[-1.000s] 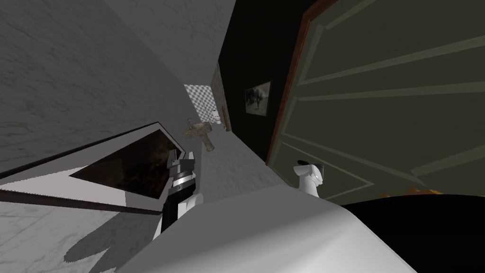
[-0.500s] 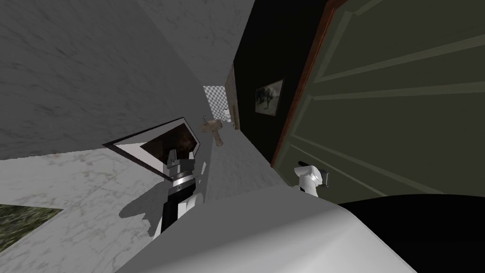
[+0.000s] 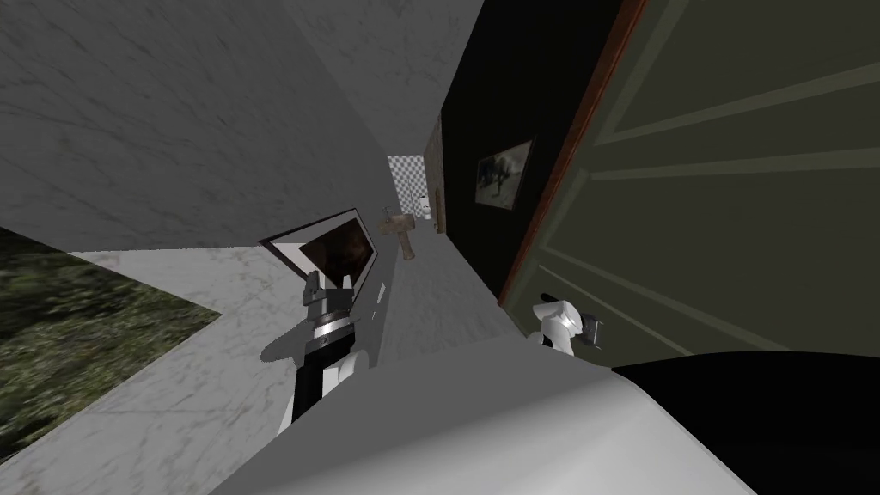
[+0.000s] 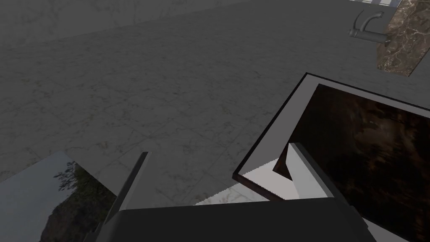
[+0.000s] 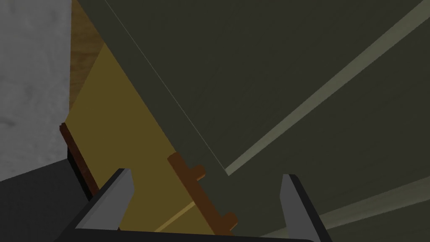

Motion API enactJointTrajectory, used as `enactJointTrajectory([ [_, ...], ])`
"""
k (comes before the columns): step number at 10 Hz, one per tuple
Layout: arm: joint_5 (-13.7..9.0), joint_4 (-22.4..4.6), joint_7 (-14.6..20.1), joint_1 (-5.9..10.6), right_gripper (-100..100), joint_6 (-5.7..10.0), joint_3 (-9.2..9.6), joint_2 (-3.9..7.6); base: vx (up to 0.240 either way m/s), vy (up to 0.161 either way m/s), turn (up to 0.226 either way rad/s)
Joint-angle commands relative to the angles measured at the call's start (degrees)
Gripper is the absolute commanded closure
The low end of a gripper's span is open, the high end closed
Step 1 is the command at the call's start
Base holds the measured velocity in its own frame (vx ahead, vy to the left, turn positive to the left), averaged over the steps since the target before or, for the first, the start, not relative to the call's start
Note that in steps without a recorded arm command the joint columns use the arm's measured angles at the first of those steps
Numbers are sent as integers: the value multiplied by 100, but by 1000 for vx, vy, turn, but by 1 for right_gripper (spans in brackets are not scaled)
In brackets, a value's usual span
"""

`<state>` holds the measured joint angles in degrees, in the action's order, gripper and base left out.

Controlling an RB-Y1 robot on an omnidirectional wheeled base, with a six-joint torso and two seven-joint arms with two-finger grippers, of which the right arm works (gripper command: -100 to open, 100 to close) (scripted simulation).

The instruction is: Push the door open

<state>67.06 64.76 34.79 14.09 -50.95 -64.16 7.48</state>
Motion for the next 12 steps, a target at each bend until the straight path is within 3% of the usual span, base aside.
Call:
enactJointTrajectory([
  [1,149,-129,63,66,-100,-154,-144,8,-106,-47,296],
  [4,368,-312,149,168,-100,-373,-347,16,-105,-51,275],
  [11,1122,-941,444,513,-100,-1128,-1050,49,-143,-33,350],
  [12,1174,-983,464,534,-100,-1179,-1099,51,-113,-13,213],
])
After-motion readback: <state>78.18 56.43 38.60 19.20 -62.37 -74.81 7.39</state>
